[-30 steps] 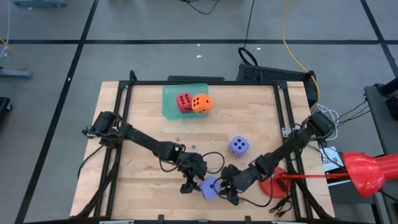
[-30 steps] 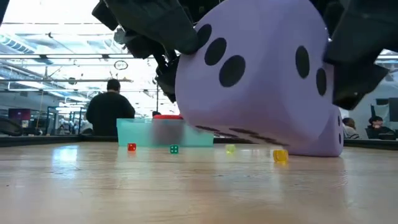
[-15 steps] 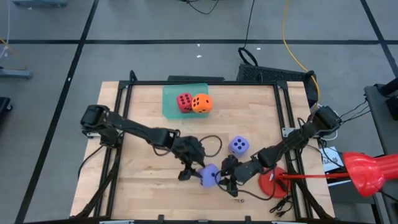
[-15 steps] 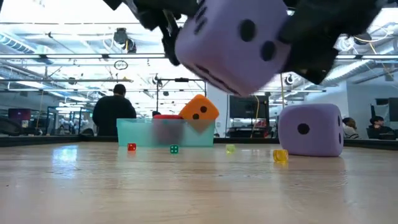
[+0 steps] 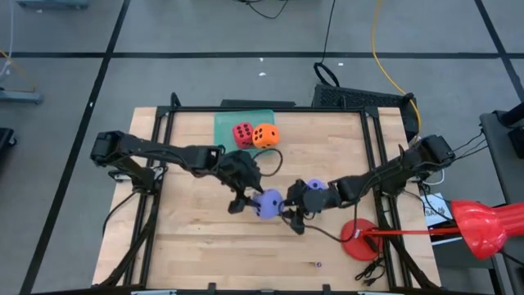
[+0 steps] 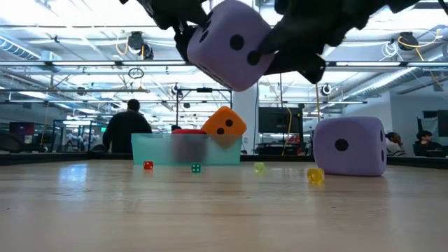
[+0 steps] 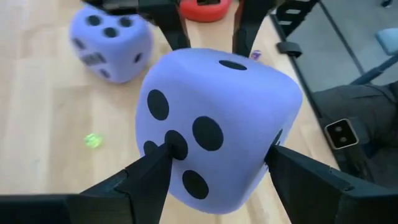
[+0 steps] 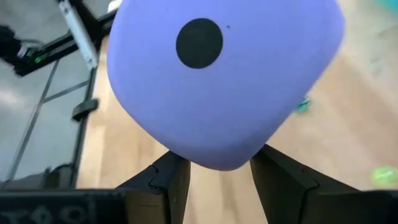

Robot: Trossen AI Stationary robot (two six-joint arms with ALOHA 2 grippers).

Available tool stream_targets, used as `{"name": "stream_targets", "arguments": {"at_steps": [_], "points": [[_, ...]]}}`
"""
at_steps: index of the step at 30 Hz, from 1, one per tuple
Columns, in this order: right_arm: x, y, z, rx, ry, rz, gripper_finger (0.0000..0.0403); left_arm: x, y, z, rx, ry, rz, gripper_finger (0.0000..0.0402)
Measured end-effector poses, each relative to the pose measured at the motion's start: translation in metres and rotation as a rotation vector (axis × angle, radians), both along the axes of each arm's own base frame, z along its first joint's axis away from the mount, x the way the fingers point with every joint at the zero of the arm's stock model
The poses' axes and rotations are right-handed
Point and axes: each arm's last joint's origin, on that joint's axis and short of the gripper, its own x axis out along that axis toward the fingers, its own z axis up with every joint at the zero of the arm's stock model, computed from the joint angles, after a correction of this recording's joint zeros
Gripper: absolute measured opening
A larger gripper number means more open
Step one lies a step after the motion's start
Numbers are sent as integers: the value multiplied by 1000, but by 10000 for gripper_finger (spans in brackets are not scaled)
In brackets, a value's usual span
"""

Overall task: Pick & Place Dice
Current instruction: Put the bottom large purple dice into the green bin

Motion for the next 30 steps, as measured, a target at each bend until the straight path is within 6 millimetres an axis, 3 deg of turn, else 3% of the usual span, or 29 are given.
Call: {"name": "stream_targets", "arguments": {"at_steps": [10, 18, 24, 30], "points": [[14, -38, 10, -69, -75, -80, 153, -23, 38, 22, 52, -20, 70, 267], [23, -64, 25, -174, -102, -111, 153, -34, 69, 27, 66, -24, 87, 267], [27, -93, 38, -239, -80, -185, 153, -49, 104, 29, 98, -21, 141, 267], [37, -124, 52, -271, -267, -282, 153, -63, 132, 24, 93, 23, 180, 267]]}}
